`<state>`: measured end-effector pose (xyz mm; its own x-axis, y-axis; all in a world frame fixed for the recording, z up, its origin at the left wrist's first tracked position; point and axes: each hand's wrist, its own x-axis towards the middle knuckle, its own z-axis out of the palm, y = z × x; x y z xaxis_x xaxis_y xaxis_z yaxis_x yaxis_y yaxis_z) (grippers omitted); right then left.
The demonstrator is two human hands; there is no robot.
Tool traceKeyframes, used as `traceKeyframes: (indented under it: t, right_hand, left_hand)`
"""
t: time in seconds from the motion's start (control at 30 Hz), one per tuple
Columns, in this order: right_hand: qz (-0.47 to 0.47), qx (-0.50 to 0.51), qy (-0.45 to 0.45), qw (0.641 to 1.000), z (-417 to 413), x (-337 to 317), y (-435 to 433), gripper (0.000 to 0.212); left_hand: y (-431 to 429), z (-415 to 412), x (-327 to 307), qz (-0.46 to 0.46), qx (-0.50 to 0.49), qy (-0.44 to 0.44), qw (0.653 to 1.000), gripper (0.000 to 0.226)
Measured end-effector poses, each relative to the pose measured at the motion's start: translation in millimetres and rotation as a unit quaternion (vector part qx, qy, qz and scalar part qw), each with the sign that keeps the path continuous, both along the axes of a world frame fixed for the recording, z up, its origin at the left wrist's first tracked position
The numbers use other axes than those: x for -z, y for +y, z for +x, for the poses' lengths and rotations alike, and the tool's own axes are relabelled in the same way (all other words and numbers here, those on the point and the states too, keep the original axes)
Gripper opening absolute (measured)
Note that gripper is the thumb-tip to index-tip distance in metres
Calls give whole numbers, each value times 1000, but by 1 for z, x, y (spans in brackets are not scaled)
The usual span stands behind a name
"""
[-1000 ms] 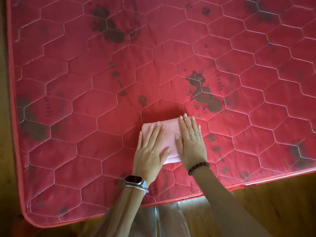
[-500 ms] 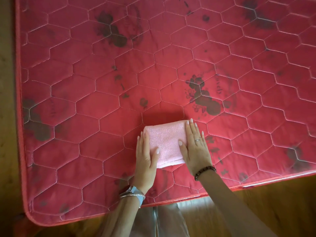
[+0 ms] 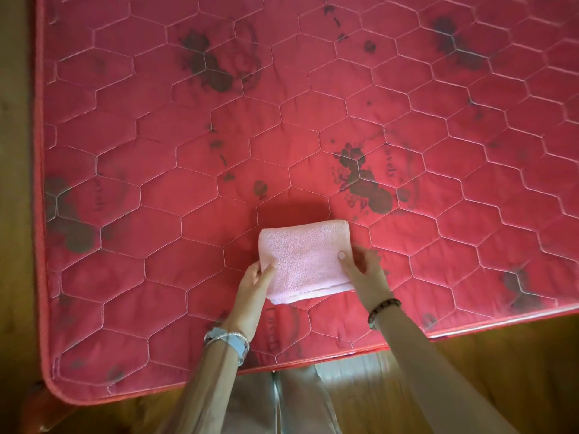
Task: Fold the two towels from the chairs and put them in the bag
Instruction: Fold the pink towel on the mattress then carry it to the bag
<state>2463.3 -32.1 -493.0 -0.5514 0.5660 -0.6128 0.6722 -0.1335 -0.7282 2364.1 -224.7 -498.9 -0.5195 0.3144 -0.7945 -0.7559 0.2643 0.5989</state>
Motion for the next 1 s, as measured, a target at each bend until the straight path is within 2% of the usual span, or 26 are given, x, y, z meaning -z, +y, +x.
traceKeyframes:
  t: [0.03, 0.13, 0.2, 0.3, 0.37, 0.47, 0.57, 0.63, 0.7, 0.77, 0.83, 0.93, 1.0]
  right_hand:
    - [-15, -9, -4, 1000, 0, 2, 4, 33]
    - [-59, -34, -10, 998, -3, 2, 14, 29]
    - [-75, -50, -27, 996, -5, 2, 18, 40]
    - [-86, -68, -50, 993, -9, -3, 19, 67]
    - [-107, -66, -47, 991, -12, -8, 16, 77]
    - [-169, -39, -21, 985, -19, -20, 7, 75]
    - [-267, -3, 21, 963, -29, -42, -3, 60]
    - [-319, -3, 46, 947, -38, -61, -10, 53]
    - [-348, -18, 59, 935, -46, -79, -16, 61]
    - [-351, -52, 62, 933, -55, -99, -22, 79]
    - [-338, -79, 63, 936, -64, -121, -29, 89]
    - [-293, -102, 78, 947, -80, -154, -37, 91]
    - [-251, -122, 89, 956, -90, -179, -45, 86]
  left_hand:
    - [1, -1, -1, 16, 3, -16, 1000, 70]
    - [9, -4, -4, 50, -1, -54, 997, 49]
    - [12, -6, -5, 63, -17, -70, 995, 48]
    - [13, -8, -11, 75, -38, -87, 993, 66]
    - [10, -8, -15, 89, -53, -98, 990, 75]
    - [1, -8, -26, 115, -64, -90, 987, 75]
    - [-12, -10, -49, 126, -72, -80, 986, 79]
    - [-23, -13, -67, 125, -67, -66, 988, 73]
    - [-33, -20, -89, 122, -61, -42, 990, 60]
    - [-44, -29, -111, 128, -57, -20, 990, 60]
    - [-56, -40, -136, 133, -45, 3, 990, 74]
    - [-69, -55, -171, 137, -28, 33, 990, 95]
    - [-76, -62, -195, 148, -18, 55, 987, 97]
